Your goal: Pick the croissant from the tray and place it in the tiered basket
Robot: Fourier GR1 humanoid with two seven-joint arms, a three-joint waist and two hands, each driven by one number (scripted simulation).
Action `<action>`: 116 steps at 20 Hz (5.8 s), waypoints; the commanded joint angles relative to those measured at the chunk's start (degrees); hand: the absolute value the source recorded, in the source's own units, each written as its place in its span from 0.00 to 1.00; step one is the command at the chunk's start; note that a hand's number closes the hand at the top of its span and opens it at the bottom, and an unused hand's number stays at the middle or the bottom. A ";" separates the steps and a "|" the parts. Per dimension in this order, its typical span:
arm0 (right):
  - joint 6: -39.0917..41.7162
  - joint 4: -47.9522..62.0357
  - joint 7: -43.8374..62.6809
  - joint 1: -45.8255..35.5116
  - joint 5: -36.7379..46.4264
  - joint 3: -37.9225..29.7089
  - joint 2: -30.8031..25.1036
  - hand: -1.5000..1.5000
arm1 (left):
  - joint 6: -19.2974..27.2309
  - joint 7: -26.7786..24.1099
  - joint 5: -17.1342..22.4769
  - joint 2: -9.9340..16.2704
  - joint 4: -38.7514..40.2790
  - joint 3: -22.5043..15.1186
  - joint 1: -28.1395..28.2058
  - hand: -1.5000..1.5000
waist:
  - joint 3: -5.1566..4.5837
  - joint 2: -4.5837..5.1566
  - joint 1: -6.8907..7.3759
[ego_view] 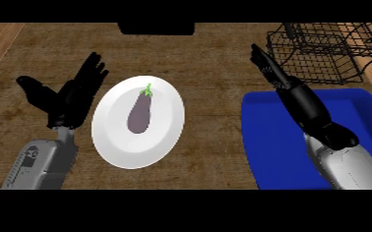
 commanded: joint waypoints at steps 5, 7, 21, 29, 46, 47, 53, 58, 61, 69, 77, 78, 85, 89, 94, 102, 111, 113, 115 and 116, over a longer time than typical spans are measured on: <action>-8.96 4.68 -0.04 11.16 -6.02 -17.22 -3.66 1.00 | 6.24 -4.36 -13.57 10.42 -0.74 1.34 3.01 0.50 | 2.48 -0.80 -2.92; -19.16 -1.93 -7.28 4.14 -9.41 -26.28 3.21 1.00 | 4.58 -3.04 -9.95 8.64 0.91 1.96 4.89 0.50 | 4.77 -5.78 -8.67; -22.60 -11.59 27.64 42.01 8.56 -26.70 -22.56 0.00 | 8.92 -5.30 -18.96 8.82 -2.56 -1.74 7.53 0.50 | 1.66 -0.62 -0.84; -10.63 -23.88 53.85 38.70 7.06 -26.40 -36.16 0.00 | 7.99 -6.65 -20.23 7.72 -3.26 -3.17 9.04 0.50 | 1.85 -0.46 1.04; -2.16 -11.12 75.37 17.04 12.25 -11.69 -28.33 0.00 | 6.31 -3.34 -22.13 6.76 -4.04 -0.12 6.77 0.50 | 2.01 -0.45 1.03; -3.47 -13.41 74.73 20.85 13.94 -10.47 -27.86 0.00 | 6.47 -0.52 -22.70 6.51 -7.36 -1.36 6.70 0.50 | 2.02 -0.58 0.71; -1.30 -10.64 74.29 18.68 17.92 -10.41 -23.15 0.00 | 6.94 -4.43 -25.16 4.05 -6.81 -1.27 10.69 0.50 | 2.03 -0.55 0.80; -1.07 -12.09 75.64 19.14 24.40 -7.42 -20.68 0.00 | 3.83 -4.09 -23.56 5.63 -2.48 2.76 6.14 0.50 | 2.01 -0.51 0.60; 0.27 -13.40 78.47 19.19 26.55 -6.64 -20.63 0.00 | 4.72 -6.07 -24.68 4.52 -3.86 2.17 8.75 0.50 | 2.00 -0.53 0.72; 0.70 -7.39 76.05 17.06 35.28 -3.88 -13.58 0.00 | 4.54 -6.85 -26.50 3.14 -4.01 2.63 9.14 0.50 | 2.02 -0.46 0.82; 3.28 -6.64 75.84 18.62 35.55 -7.08 -10.90 0.00 | 3.09 -1.99 -26.91 3.22 -2.65 4.04 4.35 0.50 | 2.03 -0.49 0.59; 4.75 -12.52 79.56 20.32 35.31 -7.02 -11.01 0.00 | 3.18 -8.24 -27.41 2.45 -0.05 3.96 7.69 0.50 | 1.99 -0.55 0.39; 5.84 -0.75 71.93 15.19 38.72 -10.18 -6.40 0.00 | 3.22 -5.41 -29.23 0.49 -3.11 3.84 7.00 0.50 | 2.03 -0.46 0.75; 7.07 3.62 69.88 13.24 38.23 -12.23 -4.01 0.00 | 0.31 -4.50 -27.53 1.41 -5.79 5.36 7.99 0.50 | 2.04 -0.48 0.86; 7.39 5.14 65.93 14.73 40.55 -14.54 -1.04 0.00 | -0.16 -4.17 -28.67 0.80 -6.33 7.08 8.57 0.50 | 2.04 -0.52 0.71; 15.80 10.13 60.11 13.85 35.87 -14.21 -1.09 1.00 | 0.94 -8.07 -30.43 -1.33 -1.16 6.53 7.95 0.50 | 2.01 -0.44 0.47; 9.04 13.27 55.00 12.90 43.33 -14.86 2.17 1.00 | -0.85 -5.56 -30.52 0.19 -4.27 8.46 7.62 0.50 | 2.05 -0.48 0.72; 12.56 8.63 55.09 13.83 40.19 -18.71 -0.88 1.00 | -1.13 -3.18 -30.76 -0.44 -6.41 7.68 7.51 0.50 | 2.04 -0.55 0.56; 9.67 6.71 56.09 8.90 45.83 -6.90 7.51 1.00 | -1.30 -2.51 -30.83 -0.40 -7.34 6.78 8.02 0.50 | 2.05 -0.51 1.80; 10.23 7.56 54.27 7.03 46.85 -3.93 8.81 1.00 | -1.52 -2.38 -30.62 -1.05 -7.10 6.19 7.68 0.50 | 2.06 -0.38 2.46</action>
